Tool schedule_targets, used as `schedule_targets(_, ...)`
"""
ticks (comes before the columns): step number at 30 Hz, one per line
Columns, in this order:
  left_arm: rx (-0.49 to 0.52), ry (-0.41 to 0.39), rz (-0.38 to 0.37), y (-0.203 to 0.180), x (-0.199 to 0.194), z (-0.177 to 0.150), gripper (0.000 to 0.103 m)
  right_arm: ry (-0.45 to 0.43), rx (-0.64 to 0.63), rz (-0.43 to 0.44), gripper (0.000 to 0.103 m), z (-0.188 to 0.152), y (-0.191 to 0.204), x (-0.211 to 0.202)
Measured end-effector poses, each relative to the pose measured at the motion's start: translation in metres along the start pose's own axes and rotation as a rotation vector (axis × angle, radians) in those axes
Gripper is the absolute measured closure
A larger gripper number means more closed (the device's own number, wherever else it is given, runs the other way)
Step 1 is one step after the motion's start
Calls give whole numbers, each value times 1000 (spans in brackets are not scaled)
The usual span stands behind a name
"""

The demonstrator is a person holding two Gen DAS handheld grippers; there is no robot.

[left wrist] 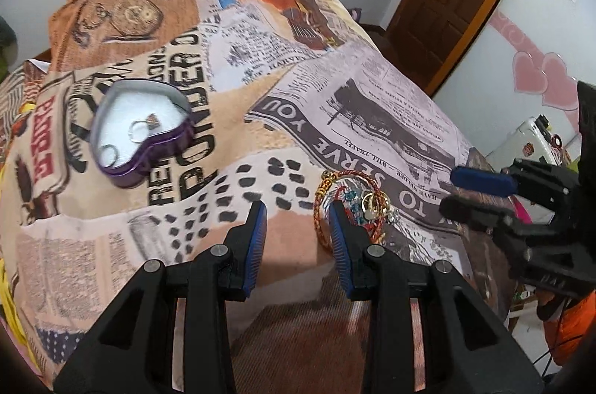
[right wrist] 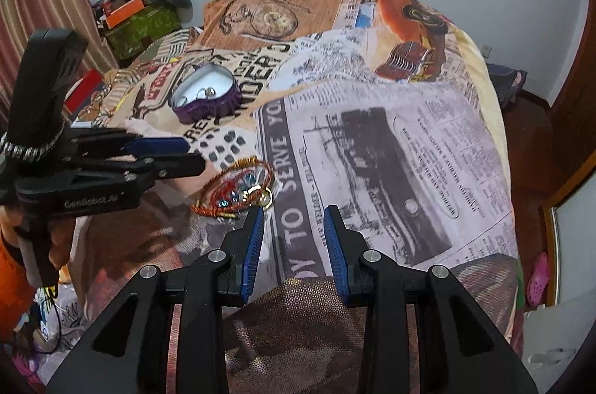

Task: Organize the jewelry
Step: 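Move the left gripper back to the jewelry tangle, then grasp the gold-and-red beaded bracelet with the left gripper and lift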

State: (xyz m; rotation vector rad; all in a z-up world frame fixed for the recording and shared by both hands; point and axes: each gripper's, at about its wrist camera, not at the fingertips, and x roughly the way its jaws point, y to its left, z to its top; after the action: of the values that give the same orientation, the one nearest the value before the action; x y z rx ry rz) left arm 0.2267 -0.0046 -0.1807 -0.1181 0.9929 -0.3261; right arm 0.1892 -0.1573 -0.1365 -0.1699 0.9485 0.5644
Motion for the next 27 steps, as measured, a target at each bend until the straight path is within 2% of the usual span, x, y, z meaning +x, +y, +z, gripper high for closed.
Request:
schedule_targets(3,22,13,-7,-4,10,5,70,12,2,16,73,-3,0,6)
schedule_targets(5,33,23,-4,-7,16,9,76,20,8,35,73,-4,-1,9)
schedule_targets(12,66,40,-11,-12,31,20,79,29,-6,76,73,-3,2,17)
schedule_targets(14,73,47,-12,-12,35,18,90,30,-18,78,73,-2,5,19)
schedule_targets(17,71,47,-14,-11,37,17,98,31,-30,84,73,-2,8,22)
schedule_targets(25,43,14,-17,-5,22,9,98,27,-86,86,73,1,17,30)
schedule_targets(27,35,4,-21,-3,16,7,98,24,-96,83,84,2,18,33)
